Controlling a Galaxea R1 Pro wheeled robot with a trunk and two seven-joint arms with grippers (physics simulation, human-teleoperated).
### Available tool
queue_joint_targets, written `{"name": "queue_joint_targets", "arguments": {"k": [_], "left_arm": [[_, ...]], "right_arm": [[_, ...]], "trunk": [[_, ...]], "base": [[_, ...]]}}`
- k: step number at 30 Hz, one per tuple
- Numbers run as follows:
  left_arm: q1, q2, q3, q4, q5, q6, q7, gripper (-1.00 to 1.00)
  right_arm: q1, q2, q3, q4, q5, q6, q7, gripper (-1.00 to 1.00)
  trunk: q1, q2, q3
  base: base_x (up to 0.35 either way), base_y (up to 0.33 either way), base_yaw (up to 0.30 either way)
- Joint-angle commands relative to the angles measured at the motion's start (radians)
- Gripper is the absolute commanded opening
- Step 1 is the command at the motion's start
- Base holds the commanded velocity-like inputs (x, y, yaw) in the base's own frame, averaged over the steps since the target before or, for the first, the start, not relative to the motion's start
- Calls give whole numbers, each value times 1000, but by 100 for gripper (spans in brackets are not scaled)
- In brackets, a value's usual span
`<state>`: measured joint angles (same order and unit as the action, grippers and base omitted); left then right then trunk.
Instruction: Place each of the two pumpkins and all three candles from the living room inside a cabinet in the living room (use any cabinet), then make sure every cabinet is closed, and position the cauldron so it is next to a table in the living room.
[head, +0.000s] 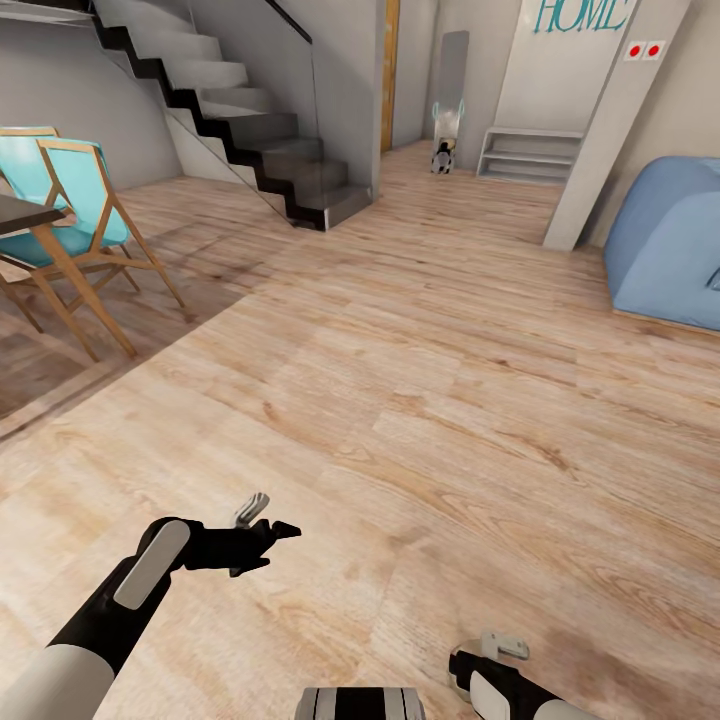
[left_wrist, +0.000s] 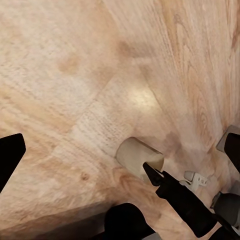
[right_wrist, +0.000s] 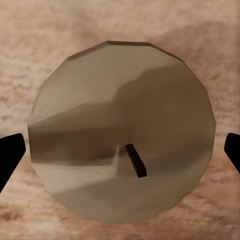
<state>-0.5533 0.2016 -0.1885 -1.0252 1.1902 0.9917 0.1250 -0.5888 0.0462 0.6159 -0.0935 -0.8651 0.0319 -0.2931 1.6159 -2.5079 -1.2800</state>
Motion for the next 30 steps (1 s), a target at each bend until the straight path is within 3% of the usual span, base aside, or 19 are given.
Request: {"name": "queue_joint_targets", "arguments": {"k": [1, 30], "left_arm": [[0, 1, -3, -1, 11, 1, 10, 100], [0, -1, -3, -1, 11, 1, 10, 100]], "right_arm": [[0, 0, 8, -2, -6, 3, -6, 100], [0, 0, 8, -2, -6, 3, -6, 100]], "trunk": [[0, 0, -1], [1, -1, -8]], "base": [[0, 0, 0], [0, 0, 0]]}}
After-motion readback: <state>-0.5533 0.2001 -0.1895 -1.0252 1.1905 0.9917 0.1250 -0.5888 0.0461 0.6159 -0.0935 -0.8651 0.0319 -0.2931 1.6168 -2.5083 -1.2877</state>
